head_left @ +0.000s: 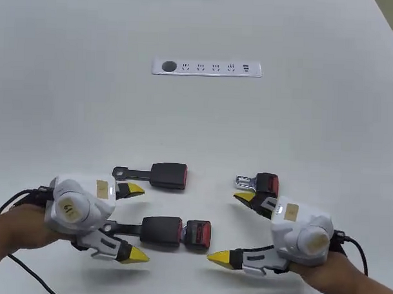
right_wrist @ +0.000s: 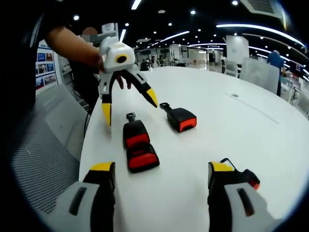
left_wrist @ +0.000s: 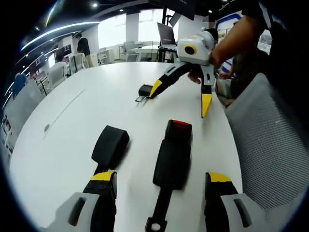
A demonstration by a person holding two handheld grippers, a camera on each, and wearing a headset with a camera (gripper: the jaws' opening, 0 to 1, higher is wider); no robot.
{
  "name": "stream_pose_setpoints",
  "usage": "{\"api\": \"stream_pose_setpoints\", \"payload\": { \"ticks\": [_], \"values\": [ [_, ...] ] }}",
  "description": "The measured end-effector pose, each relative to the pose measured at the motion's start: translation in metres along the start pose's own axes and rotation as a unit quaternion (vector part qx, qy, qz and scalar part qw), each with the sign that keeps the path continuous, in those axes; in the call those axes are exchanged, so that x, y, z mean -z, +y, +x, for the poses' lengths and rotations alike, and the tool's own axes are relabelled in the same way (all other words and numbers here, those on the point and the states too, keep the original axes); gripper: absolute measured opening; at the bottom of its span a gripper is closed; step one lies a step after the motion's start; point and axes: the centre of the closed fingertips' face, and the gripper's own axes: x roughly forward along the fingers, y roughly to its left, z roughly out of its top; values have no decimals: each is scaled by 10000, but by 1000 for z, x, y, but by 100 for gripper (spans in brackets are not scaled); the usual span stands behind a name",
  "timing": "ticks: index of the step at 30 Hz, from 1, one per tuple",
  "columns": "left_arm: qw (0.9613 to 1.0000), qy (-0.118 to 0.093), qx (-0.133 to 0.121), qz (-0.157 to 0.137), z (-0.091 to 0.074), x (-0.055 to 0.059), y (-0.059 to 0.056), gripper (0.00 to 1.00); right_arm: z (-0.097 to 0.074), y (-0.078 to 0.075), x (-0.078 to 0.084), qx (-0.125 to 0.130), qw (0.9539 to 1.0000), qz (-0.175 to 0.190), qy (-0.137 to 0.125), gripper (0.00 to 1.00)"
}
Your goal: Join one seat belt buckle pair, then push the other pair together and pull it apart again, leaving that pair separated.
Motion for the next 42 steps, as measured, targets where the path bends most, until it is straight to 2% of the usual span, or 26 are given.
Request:
{"api": "stream_pose_setpoints", "payload": {
  "ticks": [3,9,13,16,18,24,29,31,33,36,40,42],
  "values": [
    [9998,-139,-146,-28,-4,-10,14,77,-9,-16,-3,123,9999,-51,-12,80],
    [9993,-227,-295,80,-7,-25,39,80,-26,-51,-3,331,9993,-167,107,79],
    [9990,-242,-352,95,-2,-31,53,80,-36,-70,0,404,9988,-194,211,78],
    [9986,-233,-384,265,2,-36,61,80,-41,-83,7,422,9982,-256,351,77],
    [9988,-229,-347,245,6,-37,65,78,-42,-90,11,410,9981,-244,389,77],
    [9992,-83,-230,325,20,-32,72,73,-40,-101,26,301,9975,-180,618,76],
    [9993,99,-164,312,34,-21,79,68,-35,-103,36,202,9967,-166,773,73],
    [9995,101,-149,266,37,-20,82,67,-33,-106,40,171,9962,-165,840,72],
    [9996,89,-118,227,41,-19,84,64,-33,-105,42,117,9958,-145,892,66],
    [9996,169,-10,236,46,-16,84,62,-31,-105,43,39,9953,-189,949,62],
    [9997,144,-51,214,49,-15,89,50,-31,-106,44,-66,9945,-249,1016,56],
    [9997,126,45,192,51,-15,87,50,-30,-107,44,-124,9940,-265,1051,54]
  ]
}}
